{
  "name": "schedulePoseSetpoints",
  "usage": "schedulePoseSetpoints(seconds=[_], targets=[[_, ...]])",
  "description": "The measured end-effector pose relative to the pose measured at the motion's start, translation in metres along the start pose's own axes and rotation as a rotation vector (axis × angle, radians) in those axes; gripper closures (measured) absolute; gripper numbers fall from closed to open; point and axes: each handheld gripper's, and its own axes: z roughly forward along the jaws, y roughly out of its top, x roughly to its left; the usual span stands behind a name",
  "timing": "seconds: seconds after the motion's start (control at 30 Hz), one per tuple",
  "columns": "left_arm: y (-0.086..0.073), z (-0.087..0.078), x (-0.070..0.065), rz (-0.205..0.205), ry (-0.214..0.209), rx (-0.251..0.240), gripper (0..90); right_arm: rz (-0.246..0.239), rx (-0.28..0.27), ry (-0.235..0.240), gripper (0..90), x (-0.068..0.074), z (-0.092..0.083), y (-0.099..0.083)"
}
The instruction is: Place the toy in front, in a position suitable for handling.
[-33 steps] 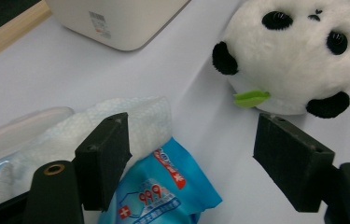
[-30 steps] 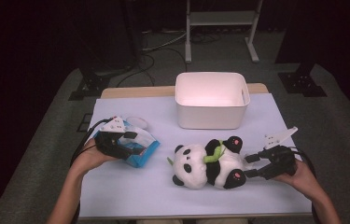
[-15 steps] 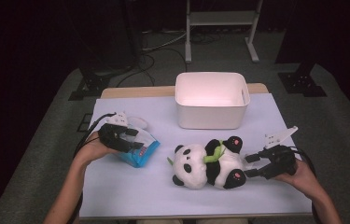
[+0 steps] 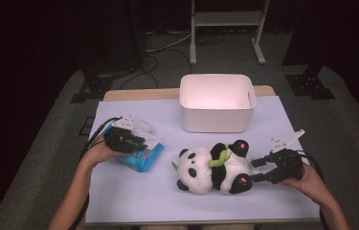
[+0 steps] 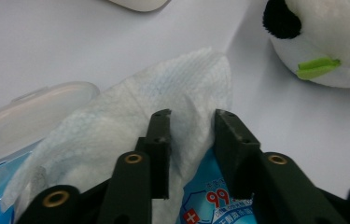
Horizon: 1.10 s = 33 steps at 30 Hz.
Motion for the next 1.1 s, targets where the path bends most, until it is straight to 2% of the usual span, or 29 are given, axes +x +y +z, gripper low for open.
schedulePoseSetpoints(seconds=[0.23, 0.4, 0.6, 0.83, 0.87, 0.93, 1.1], targets=[[0.001, 0.001, -0.001, 0.014, -0.015, 0.011, 81.6, -0.002, 0.0, 0.005, 36.0, 0.0, 0.001, 0.001], [0.001, 0.0, -0.001, 0.017, -0.019, 0.011, 86.2, -0.004, 0.006, 0.01, 35.9, 0.001, 0.003, 0.001], [0.002, -0.006, -0.002, 0.001, -0.042, -0.032, 88.4, -0.002, 0.005, 0.007, 35.9, 0.001, 0.001, 0.001], [0.003, -0.009, -0.006, 0.005, -0.06, -0.022, 89.0, -0.007, -0.004, 0.006, 35.7, 0.002, 0.0, 0.002], [0.003, -0.009, -0.007, 0.021, -0.06, -0.018, 89.0, -0.008, -0.005, 0.007, 35.7, 0.002, 0.0, 0.002], [0.003, -0.009, -0.008, 0.023, -0.062, -0.018, 89.0, -0.006, -0.004, 0.007, 35.7, 0.002, 0.0, 0.002], [0.006, -0.012, -0.011, 0.02, -0.075, -0.035, 89.0, -0.005, -0.001, 0.008, 35.8, 0.002, 0.0, 0.002]])
